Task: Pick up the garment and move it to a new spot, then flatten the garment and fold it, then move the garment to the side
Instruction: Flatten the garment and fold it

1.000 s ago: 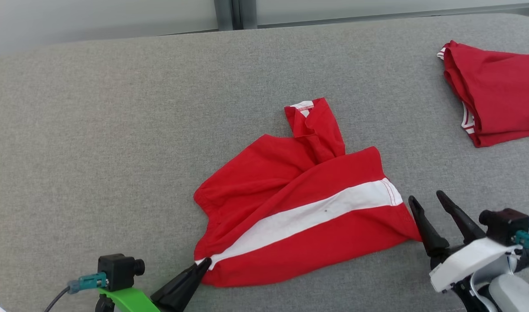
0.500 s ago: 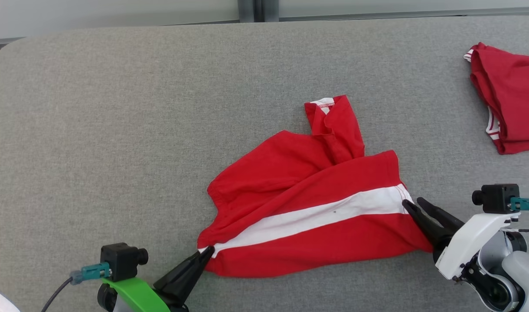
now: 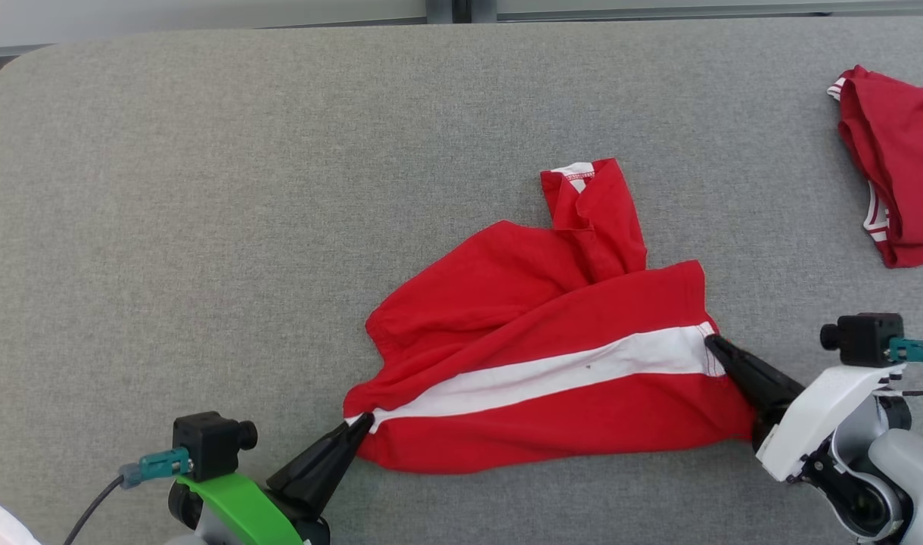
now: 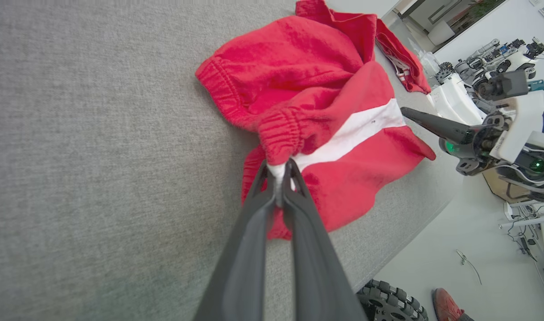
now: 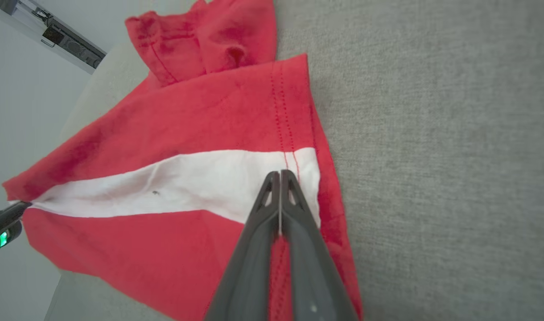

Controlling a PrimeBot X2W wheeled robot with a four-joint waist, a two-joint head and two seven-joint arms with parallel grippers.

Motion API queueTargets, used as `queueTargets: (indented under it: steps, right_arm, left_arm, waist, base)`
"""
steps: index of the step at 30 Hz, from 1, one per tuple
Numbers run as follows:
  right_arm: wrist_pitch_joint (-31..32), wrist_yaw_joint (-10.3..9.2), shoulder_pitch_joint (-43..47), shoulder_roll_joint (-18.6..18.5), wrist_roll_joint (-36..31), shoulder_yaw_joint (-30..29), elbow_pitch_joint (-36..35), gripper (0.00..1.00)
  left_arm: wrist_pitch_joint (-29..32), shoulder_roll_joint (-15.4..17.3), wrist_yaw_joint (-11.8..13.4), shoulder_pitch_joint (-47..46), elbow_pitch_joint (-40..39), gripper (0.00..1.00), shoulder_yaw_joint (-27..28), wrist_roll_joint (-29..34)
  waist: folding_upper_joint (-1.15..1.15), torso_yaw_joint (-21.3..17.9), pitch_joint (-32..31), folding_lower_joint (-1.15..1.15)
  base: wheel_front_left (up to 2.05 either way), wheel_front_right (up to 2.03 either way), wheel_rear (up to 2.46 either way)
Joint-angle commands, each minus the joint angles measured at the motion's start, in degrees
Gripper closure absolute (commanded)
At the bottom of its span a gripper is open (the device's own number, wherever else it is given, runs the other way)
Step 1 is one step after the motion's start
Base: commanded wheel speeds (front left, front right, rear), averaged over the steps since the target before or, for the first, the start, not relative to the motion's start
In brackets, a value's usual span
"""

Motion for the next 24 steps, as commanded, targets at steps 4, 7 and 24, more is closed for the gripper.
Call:
queueTargets:
  steps: [4,7,24]
  right_arm:
    - [-2.6,-0.1,-1.0,-2.3,1.8,0.7,-1.7,1.0]
    - [-2.3,-0.1,-0.2,-3.4,3.5,1.6,-2.0,1.0]
    - [-3.4,-0.1,-2.0,-1.8,7.6,6.3,-0.7,0.93]
  left_arm:
    - [-1.0,1.1,-0.1,-0.7,-0.9,1.0,0.8,0.5]
    - [-1.5,1.5,-0.1,-0.2,-0.7,1.0,1.6,1.1]
    - [-2.2,-0.1,-0.1,-1.5,0.4,1.0,1.6,2.5]
  waist:
    - [0.0,-0.2,-0.1,0.0]
    - [0.0,-0.4,-0.1,0.0]
    - [0.0,1.1,2.5,0.0]
  base:
    - [0.0,0.0,0.0]
    - [0.0,0.0,0.0]
    - [0.0,0.0,0.0]
